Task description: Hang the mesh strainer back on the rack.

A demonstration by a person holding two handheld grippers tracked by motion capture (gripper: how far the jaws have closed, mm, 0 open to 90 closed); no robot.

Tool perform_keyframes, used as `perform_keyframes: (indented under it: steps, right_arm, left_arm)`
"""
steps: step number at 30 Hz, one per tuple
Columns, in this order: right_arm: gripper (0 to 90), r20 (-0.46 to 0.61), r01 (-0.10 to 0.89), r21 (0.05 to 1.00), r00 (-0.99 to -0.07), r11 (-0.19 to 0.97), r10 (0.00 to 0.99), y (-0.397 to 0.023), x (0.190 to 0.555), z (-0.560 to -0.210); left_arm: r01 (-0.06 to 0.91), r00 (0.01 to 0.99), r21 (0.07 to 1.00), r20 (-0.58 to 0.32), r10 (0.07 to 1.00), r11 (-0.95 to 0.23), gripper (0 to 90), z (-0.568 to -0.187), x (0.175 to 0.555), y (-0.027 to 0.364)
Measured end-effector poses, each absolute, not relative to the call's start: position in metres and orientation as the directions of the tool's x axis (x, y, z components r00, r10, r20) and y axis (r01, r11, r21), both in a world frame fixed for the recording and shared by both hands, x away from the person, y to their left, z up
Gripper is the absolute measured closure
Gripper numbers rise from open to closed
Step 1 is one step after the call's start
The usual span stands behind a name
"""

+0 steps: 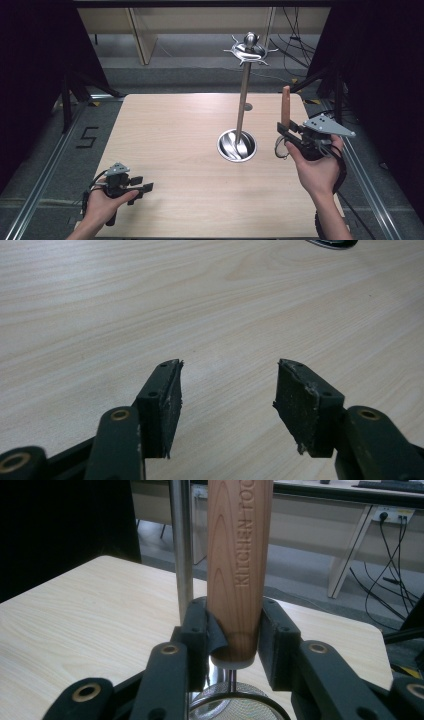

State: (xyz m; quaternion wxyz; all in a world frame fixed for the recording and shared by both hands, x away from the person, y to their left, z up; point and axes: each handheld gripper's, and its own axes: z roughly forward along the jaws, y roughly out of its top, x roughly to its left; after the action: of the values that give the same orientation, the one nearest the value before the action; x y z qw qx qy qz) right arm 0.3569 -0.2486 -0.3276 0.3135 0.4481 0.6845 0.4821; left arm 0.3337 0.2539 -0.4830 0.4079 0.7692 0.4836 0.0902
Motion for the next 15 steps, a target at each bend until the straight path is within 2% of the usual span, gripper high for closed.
perform_keyframes:
  steps: [15]
  right_arm:
    - [69.2, 0.000, 0.293, 0.947, -0.416, 0.134, 0.910, -0.2458, 0.3623, -0.3178]
  left_arm:
    - [0.671, 0.517, 0.714, -0.256, 0.817, -0.201, 43.0, -0.4825, 0.3338, 0.2544]
